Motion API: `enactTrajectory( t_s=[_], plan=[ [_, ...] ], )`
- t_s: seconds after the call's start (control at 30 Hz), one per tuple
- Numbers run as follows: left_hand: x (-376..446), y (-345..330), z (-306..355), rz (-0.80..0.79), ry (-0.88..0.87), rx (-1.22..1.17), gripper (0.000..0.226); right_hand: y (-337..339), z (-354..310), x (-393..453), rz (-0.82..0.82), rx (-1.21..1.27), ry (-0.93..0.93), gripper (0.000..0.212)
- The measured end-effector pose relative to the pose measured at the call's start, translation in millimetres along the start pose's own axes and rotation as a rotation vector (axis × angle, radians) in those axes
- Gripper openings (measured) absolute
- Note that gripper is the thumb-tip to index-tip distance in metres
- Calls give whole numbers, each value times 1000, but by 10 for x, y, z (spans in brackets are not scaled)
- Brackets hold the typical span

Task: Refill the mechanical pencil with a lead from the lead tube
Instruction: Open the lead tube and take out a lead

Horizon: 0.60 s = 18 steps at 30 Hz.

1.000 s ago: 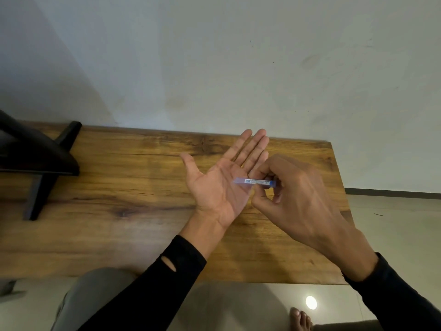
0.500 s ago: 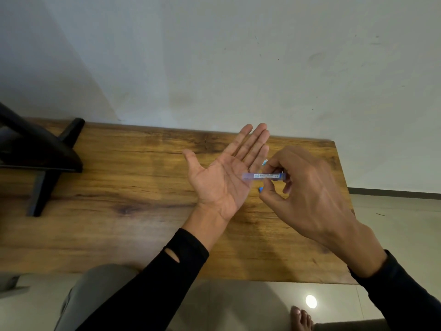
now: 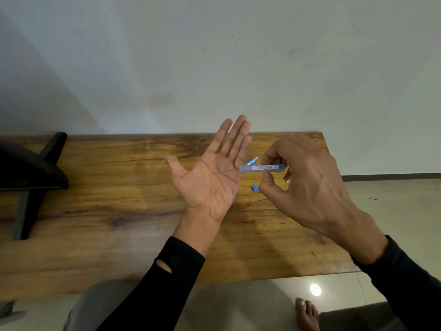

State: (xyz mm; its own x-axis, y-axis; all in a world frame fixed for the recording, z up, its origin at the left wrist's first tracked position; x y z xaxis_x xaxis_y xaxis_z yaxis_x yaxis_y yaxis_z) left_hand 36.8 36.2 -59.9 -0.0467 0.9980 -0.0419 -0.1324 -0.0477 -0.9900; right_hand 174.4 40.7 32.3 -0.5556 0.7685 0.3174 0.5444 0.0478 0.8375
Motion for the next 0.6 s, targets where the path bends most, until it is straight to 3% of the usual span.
enactTrajectory(
  t_s=[0.6],
  plan=[
    [-129, -8, 17, 32, -6, -76, 137, 51, 190, -27, 54, 63, 25, 10]
  ],
)
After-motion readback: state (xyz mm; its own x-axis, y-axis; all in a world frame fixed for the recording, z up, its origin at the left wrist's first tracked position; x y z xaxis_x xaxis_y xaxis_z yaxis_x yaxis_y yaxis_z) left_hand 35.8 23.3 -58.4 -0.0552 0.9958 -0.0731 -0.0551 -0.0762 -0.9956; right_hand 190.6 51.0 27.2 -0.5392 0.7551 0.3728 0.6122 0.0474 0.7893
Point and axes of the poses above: each hand's wrist, its own x-axis towards the middle knuckle, its own y-axis out of the back of the hand, z = x × y, the point moved 6 cm from there along x, towards the middle knuckle, and after that the axes turned 1 degree about x, right-handed, at the moved point
